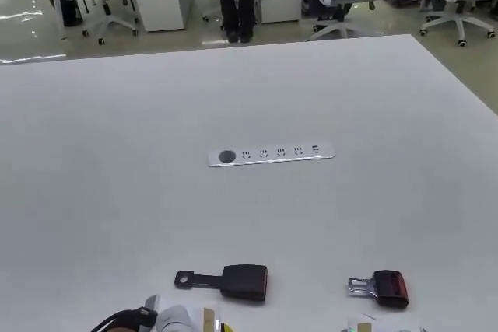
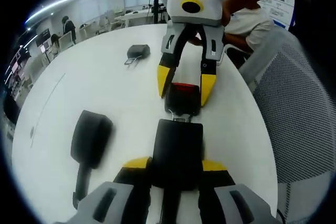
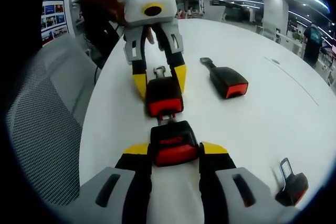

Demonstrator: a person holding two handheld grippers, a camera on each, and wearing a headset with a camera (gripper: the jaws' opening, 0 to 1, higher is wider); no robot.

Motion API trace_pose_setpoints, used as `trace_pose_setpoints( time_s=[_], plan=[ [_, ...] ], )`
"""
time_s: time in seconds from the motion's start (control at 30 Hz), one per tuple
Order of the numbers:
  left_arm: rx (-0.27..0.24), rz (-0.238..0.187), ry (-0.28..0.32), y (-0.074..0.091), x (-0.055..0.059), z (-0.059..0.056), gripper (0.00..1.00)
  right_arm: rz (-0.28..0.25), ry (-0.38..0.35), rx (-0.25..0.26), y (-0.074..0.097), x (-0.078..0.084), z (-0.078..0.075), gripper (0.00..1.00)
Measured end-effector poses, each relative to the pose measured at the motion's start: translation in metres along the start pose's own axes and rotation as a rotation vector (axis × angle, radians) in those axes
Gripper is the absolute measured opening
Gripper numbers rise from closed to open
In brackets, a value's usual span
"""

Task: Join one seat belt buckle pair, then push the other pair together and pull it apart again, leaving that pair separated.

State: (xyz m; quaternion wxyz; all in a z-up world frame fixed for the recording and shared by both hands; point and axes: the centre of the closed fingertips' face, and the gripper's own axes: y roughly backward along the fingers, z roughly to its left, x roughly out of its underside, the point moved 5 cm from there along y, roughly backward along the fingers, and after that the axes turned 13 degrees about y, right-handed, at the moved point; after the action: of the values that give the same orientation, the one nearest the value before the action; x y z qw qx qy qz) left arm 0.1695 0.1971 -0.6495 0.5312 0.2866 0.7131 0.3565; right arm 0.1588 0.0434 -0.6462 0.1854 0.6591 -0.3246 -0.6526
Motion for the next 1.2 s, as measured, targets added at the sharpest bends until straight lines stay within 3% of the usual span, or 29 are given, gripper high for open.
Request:
trace_pose_setpoints(
  time_s=[0.17, 0.63, 0.67, 0.7, 0.77, 1.2],
  plan=[
    [-0.013, 0.0, -0.004, 0.0, 0.0, 0.0, 0.35, 0.004, -0.016, 0.015, -0.006, -0.004, 0.002, 0.33],
    [0.017, 0.028, -0.056, -0.002, -0.001, 0.003, 0.34, 0.008, -0.029, 0.028, -0.032, -0.014, 0.005, 0.33],
    [0.02, 0.034, -0.067, -0.002, 0.001, 0.003, 0.34, 0.008, -0.028, 0.029, -0.032, -0.014, 0.005, 0.33],
    [0.036, 0.004, -0.1, -0.004, -0.004, 0.003, 0.34, 0.005, -0.013, 0.028, -0.033, -0.014, 0.005, 0.33],
    [0.029, 0.011, -0.066, -0.002, 0.0, 0.0, 0.34, -0.011, -0.034, 0.036, -0.033, -0.011, 0.005, 0.33],
    [0.042, 0.014, -0.096, 0.003, 0.001, -0.003, 0.34, 0.003, 0.008, 0.021, -0.029, -0.016, 0.012, 0.33]
  ],
)
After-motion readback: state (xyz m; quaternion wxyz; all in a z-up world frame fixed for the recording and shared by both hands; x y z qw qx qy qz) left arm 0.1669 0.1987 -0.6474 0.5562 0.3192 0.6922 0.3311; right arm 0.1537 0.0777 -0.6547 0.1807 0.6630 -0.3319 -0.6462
